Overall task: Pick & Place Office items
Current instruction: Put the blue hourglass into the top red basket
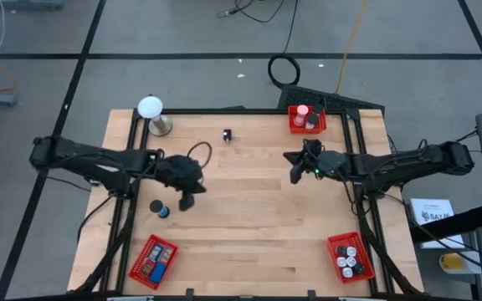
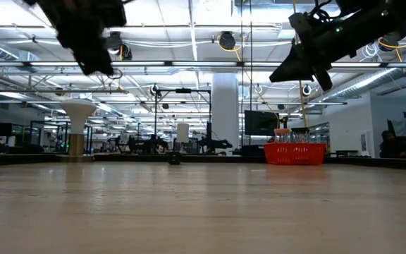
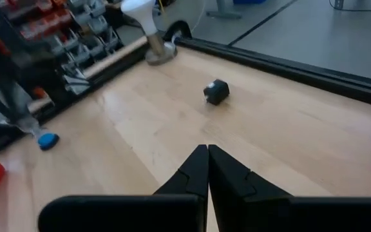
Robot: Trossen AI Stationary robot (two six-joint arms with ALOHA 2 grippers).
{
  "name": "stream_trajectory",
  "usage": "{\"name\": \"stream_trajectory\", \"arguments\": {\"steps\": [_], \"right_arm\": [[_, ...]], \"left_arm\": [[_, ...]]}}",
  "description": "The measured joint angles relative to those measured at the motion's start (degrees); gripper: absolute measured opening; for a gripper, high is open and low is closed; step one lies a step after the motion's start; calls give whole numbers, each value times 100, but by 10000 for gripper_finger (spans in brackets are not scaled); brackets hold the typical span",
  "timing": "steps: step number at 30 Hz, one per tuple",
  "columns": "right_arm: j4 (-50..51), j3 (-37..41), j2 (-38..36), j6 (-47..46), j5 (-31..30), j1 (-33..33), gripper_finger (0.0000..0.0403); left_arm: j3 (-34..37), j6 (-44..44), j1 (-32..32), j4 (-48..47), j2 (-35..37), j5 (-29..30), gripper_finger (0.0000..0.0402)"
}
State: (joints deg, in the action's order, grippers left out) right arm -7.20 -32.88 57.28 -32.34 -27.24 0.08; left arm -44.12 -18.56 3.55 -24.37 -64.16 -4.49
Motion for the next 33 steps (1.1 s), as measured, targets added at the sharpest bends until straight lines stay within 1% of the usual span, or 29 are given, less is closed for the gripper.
{"name": "stream_trajectory", "arguments": {"steps": [2, 5, 10, 12, 15, 18, 20, 24, 28, 31, 33], "right_arm": [[14, 1, 95, 56, 2, -9, 0], [7, 0, 250, 309, 90, -47, 0], [29, 1, 370, 807, 798, -188, 0], [16, 2, 371, 1048, 954, -234, 0], [-9, 2, 347, 1200, 956, -336, 0], [-119, 2, 326, 1353, 1124, -474, 0], [-169, 2, 326, 1450, 1283, -569, 0], [-216, 2, 328, 1547, 1406, -729, 0], [-214, 2, 328, 1548, 1483, -833, 0], [-249, 2, 328, 1505, 1710, -886, 0], [-298, 2, 328, 1464, 1705, -901, 0]], "left_arm": [[-490, 62, 179, -1094, 0, 103, 3], [-1143, -352, 527, -2404, -90, 155, 17], [-2033, -2171, 1107, -4290, -341, 151, 71], [-2322, -2750, 1332, -4960, -459, 153, 99], [-2693, -3839, 1556, -5666, -624, 113, 146], [-2786, -4807, 1709, -6068, -684, -60, 195], [-2693, -5347, 1759, -6108, -671, -149, 226], [-2305, -5835, 1791, -6122, -631, -152, 272], [-1785, -6083, 1788, -6116, -485, -169, 292], [-1413, -6227, 1788, -6065, -394, -326, 295], [-1166, -6262, 1791, -5950, -324, -384, 296]]}}
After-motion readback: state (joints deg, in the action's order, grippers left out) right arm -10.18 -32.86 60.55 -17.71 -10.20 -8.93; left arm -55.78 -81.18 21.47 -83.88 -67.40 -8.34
